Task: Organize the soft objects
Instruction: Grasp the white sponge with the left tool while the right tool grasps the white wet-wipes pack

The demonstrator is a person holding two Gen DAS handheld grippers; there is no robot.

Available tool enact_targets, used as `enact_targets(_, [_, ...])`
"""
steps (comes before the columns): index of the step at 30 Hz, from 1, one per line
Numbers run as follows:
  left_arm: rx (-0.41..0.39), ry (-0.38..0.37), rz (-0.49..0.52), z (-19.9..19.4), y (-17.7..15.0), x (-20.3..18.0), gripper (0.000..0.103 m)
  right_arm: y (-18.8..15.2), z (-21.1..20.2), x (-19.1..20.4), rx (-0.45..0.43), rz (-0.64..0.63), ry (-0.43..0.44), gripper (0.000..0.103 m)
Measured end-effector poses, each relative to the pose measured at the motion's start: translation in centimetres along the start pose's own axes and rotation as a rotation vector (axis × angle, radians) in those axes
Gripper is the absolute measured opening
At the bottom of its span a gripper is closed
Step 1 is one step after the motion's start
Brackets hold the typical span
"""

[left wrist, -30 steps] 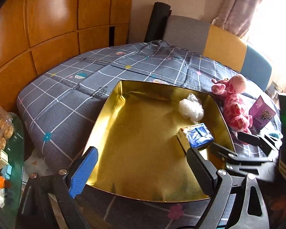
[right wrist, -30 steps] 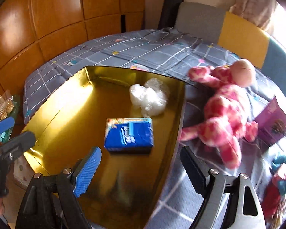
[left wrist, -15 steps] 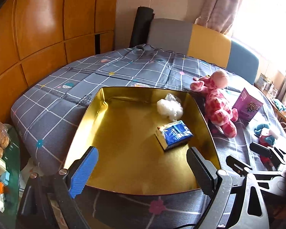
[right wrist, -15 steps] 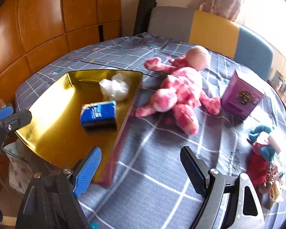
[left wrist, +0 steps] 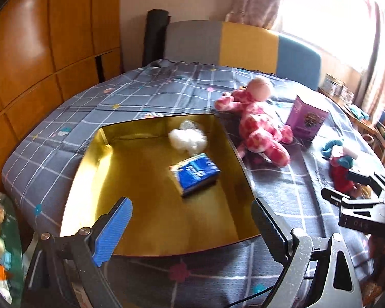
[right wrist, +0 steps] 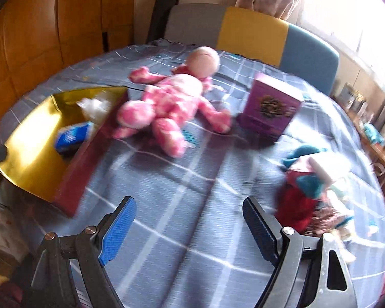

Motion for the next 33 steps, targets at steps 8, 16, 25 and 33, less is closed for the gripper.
enact_targets(8, [0.027,-0.075,0.063,0.6,0.9,-3.7,0.094,0.1,-0.4,-8.9,-0.03,0.05,-0.156,0.086])
enact_targets(16, [0.049,-0.129,0.135,1.6,2.1,-7.7,0.094,-0.4,-1.0,-21.3,-0.093,0.374,-0.274,0.087])
enact_targets(25, [0.11,-0.215,0.194,4.3,3.6,-13.5,0.093,-4.3,-1.0,-28.9,-0.043,0.829,-0.227,0.086])
enact_targets(33, [0.078,-0.312,0.339,6.8,8.9,-22.3,0.095,-5.3,-1.1,-29.7,-0.009,0.89,-0.234,0.086])
Point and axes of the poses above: each gripper's, at about its wrist camera, not at the fingertips, and z roughly the way its jaws point, x to its left, y to its top, the point moved 3 cm from there along z, roughly the way its jaws point, and after that the axes turned 5 degrees about z, right-handed, at the moved point
